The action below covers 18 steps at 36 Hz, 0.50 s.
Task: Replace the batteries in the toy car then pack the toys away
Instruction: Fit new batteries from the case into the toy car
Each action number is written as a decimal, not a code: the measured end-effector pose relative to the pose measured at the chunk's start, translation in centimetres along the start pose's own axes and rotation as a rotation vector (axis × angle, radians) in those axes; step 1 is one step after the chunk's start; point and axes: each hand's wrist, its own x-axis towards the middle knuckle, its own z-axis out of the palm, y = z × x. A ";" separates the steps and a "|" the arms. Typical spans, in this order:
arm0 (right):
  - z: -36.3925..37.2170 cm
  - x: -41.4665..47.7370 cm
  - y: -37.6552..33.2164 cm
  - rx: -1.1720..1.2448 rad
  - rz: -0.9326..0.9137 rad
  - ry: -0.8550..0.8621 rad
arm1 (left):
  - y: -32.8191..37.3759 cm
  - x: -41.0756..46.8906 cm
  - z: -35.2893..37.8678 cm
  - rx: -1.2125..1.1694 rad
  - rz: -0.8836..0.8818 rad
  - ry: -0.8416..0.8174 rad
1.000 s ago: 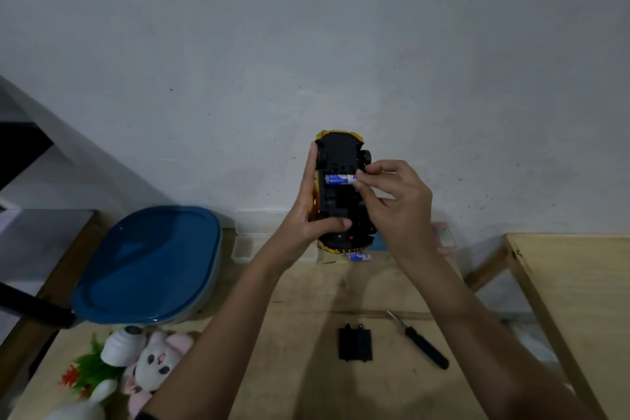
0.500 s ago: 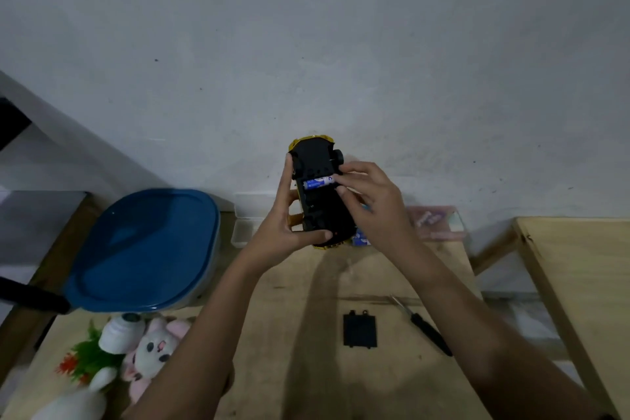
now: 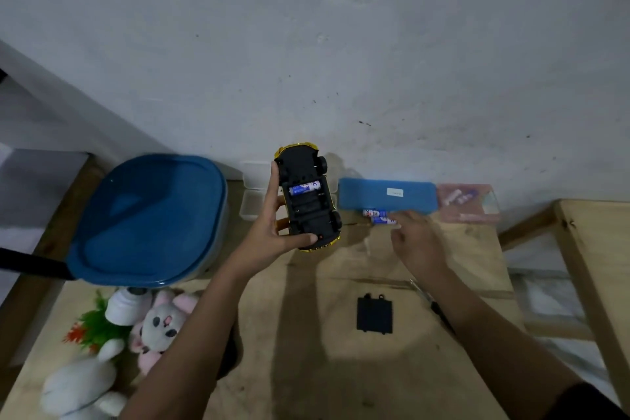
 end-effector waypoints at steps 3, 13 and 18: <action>0.1 0.2 0.0 -0.062 -0.030 -0.022 | -0.5 0.1 0.4 -0.009 -0.019 -0.009; 0.9 0.7 0.0 -0.141 0.038 -0.067 | -1.1 0.7 1.4 -0.012 -0.023 -0.031; 0.3 0.6 -0.5 -0.193 0.092 -0.142 | -0.3 1.0 2.2 -0.005 0.005 -0.028</action>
